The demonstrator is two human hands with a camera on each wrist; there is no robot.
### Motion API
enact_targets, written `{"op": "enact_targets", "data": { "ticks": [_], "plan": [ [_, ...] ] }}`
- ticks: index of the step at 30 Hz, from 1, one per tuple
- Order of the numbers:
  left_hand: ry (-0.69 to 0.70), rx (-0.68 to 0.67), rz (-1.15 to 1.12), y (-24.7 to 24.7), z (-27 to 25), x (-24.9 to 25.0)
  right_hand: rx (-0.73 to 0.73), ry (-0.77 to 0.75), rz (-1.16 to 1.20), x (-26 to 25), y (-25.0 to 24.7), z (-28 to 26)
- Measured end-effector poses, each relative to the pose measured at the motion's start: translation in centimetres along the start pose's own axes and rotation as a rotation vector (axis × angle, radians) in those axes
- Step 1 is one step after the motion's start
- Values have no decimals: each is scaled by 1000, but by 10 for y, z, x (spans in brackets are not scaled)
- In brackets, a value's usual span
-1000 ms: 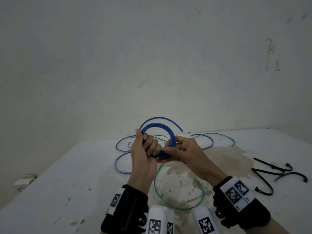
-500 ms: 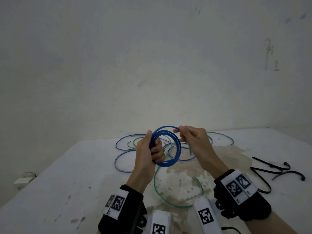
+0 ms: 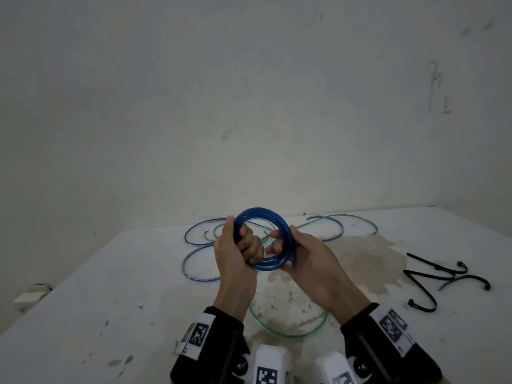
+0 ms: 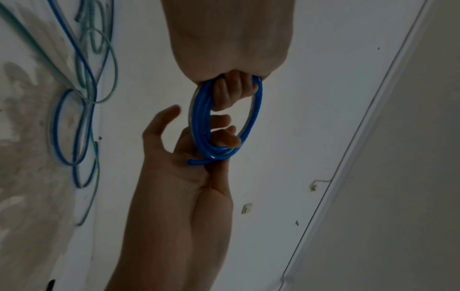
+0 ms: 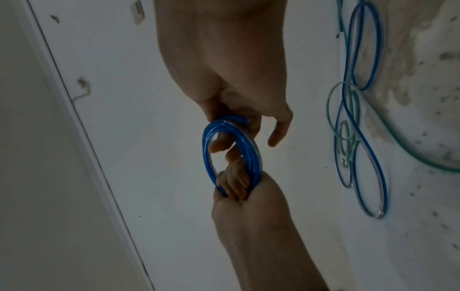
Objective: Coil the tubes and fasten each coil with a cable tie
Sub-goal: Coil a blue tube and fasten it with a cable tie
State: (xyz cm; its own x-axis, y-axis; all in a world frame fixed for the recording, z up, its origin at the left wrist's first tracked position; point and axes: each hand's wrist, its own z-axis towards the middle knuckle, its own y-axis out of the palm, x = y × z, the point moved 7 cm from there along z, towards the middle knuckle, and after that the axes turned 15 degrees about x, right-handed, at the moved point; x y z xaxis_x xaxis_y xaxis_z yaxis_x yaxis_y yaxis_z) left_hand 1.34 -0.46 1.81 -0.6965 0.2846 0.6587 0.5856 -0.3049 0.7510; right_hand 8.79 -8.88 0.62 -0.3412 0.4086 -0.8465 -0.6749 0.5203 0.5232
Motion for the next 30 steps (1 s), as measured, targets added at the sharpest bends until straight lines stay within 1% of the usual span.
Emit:
{"op": "enact_targets", "data": {
  "ticks": [3,6,9,11,14,17,19,21,25,30],
  "plan": [
    [-11,3,-66,0,0,0,-27,59,64,5,1,-5],
    [-66,-30,-122,2,-2,-8,-21,29,198,2,5,-4],
    [-81,-75,-76,0,-2,-14,4,2,282,-4,5,-1],
    [-109,-146,-9,-1,-3,-13,-4,6,244,-10,1,0],
    [-222,-304,117,-1,-6,-7,-44,55,132,-20,-4,1],
    [-244,-428,315,3,-11,2,-75,96,32,-27,-5,1],
    [-248,-450,334,10,-12,6,-91,105,0,-30,-3,2],
    [-268,-418,282,16,-15,6,-108,102,-8,-34,1,1],
    [-165,-357,218,22,-17,6,-87,53,-3,-39,2,-1],
    [-21,-395,276,21,-20,6,-62,16,-45,-39,0,-6]
  ]
}}
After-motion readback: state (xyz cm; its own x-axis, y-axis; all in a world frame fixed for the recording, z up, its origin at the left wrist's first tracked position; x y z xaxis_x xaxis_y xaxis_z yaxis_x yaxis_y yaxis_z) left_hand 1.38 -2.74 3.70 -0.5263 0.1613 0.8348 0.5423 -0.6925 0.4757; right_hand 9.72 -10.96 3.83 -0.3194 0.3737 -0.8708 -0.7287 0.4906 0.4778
